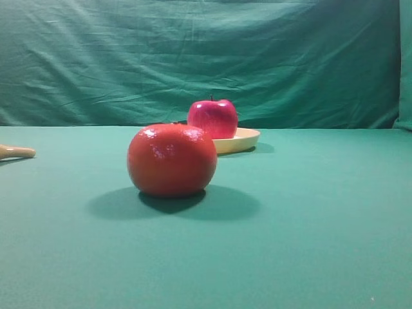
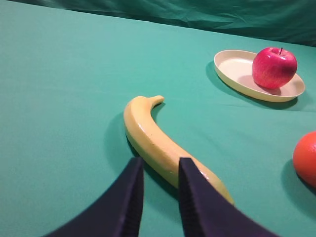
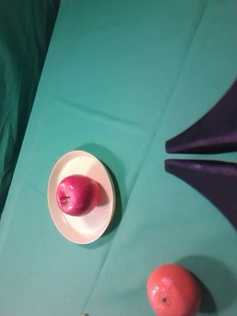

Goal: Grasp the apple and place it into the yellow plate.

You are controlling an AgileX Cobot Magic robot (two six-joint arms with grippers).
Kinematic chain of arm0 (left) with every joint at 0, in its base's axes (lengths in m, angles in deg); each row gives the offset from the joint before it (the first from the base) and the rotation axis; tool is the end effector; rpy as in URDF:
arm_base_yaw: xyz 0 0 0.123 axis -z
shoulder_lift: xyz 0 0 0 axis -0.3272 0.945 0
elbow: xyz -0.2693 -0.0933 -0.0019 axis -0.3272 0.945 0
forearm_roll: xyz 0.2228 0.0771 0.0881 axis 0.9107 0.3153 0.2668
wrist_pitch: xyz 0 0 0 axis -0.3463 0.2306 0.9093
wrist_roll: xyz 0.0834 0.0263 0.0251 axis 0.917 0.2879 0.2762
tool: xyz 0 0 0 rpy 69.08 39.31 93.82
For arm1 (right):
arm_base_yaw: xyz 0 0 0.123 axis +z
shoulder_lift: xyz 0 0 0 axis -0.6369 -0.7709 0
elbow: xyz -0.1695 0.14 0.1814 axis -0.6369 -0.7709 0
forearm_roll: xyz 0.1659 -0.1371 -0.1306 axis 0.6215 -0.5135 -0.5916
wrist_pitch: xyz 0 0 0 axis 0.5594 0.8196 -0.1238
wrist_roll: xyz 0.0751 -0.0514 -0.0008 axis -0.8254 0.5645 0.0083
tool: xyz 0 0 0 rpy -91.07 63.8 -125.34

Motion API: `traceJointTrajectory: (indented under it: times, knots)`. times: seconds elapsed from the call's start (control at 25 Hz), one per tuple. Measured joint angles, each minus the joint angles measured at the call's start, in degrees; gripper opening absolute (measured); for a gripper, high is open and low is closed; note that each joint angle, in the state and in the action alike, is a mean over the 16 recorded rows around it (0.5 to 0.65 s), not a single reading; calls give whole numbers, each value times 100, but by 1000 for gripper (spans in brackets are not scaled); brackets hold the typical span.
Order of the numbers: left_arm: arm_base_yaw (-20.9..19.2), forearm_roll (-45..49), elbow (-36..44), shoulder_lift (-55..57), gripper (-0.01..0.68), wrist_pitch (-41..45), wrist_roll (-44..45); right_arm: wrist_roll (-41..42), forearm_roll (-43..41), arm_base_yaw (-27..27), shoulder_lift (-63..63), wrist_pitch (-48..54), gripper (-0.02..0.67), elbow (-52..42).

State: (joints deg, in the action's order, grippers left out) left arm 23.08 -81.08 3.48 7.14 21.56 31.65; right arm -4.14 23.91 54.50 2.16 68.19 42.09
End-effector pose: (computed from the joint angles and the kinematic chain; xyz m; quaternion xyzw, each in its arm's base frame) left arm 0.0522 -0.0093 0.1765 0.0427 0.7905 -0.0482 0.6091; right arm 0.0949 0.0383 0.3171 -0.1609 0.8180 0.1189 0.5393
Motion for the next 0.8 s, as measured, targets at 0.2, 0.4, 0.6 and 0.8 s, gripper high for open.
traceJointTrajectory:
  times: [0.2,0.4,0.6,0.8]
  knots:
    - [0,0,0,0,157,0,0,0,82,0,598,51,0,-245]
    - [0,0,0,0,157,0,0,-55,-63,0,878,71,0,-387]
    - [0,0,0,0,157,0,0,-194,-472,-6,981,43,0,-646]
    - [0,0,0,0,157,0,0,-342,-859,-113,1279,-36,0,-1082]
